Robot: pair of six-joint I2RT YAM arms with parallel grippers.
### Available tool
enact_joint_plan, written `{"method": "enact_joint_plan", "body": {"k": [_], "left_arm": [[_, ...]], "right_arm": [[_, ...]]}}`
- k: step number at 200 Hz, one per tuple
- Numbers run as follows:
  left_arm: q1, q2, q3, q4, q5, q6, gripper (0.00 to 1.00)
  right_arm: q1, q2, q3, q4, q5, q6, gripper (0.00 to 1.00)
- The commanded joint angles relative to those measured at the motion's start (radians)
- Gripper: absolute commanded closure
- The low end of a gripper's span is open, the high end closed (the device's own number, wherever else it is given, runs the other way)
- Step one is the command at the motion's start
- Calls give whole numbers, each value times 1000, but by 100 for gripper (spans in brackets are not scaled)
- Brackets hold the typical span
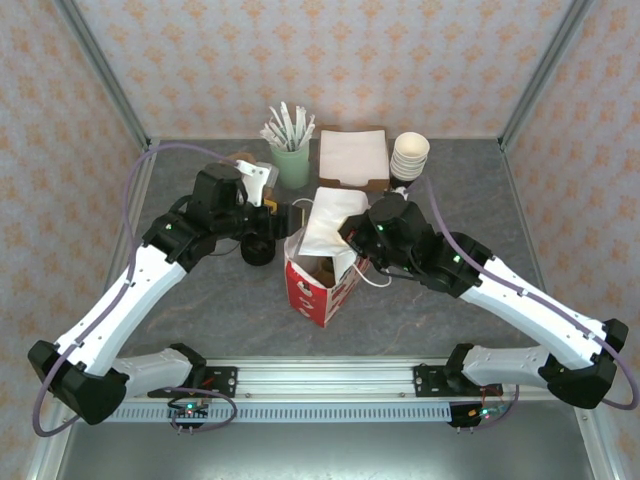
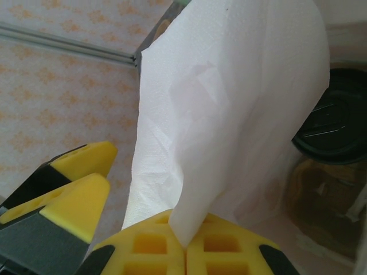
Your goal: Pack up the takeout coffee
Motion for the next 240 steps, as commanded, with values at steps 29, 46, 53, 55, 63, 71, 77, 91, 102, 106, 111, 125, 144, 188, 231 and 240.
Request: {"method": "enact_joint_plan", "body": {"k": [29, 46, 53, 55, 63, 71, 77, 91, 102, 106, 111, 125, 144, 188, 231, 240], "left_arm": [[-34, 45, 7, 38, 26, 10, 23], [-51, 46, 1, 52, 22, 16, 23], [-59, 46, -2, 58, 13, 19, 23], [-61, 47, -1, 58, 10, 19, 23], [-66, 50, -1, 57, 5, 20, 23], [-68, 53, -1, 56, 4, 22, 23], [-68, 54, -2, 56, 0, 20, 23], [-68, 54, -12, 65, -8, 15, 22], [-68, 54, -18, 71, -8, 11, 22], [-68, 54, -18, 72, -8, 10, 22], [-70, 53, -18, 73, -7, 7, 22], [-70, 48, -20, 74, -7, 8, 22], [-70, 42, -21, 70, -16, 15, 22], [-69, 33, -23, 53, -29, 23, 22], [-69, -1, -38, 35, -66, 27, 22], [-70, -11, -44, 35, -74, 26, 22]], "right_arm": [[5, 41, 35, -132, 103, -21, 100], [6, 66, 36, -149, 119, -25, 100], [6, 76, 44, -169, 133, -29, 100], [6, 79, 47, -176, 138, -30, 100], [6, 95, 61, -209, 153, -37, 100], [6, 108, 72, -228, 165, -43, 100], [6, 118, 76, -235, 170, -46, 100], [6, 139, 84, -243, 174, -56, 100], [6, 156, 97, -265, 187, -63, 100], [6, 162, 101, -271, 191, -65, 100], [6, 166, 104, -279, 197, -70, 100], [6, 175, 107, -296, 213, -78, 100], [6, 187, 112, -332, 243, -89, 100], [6, 216, 122, -364, 257, -133, 100], [6, 237, 142, -365, 252, -174, 99], [6, 238, 150, -363, 252, -180, 97]]}}
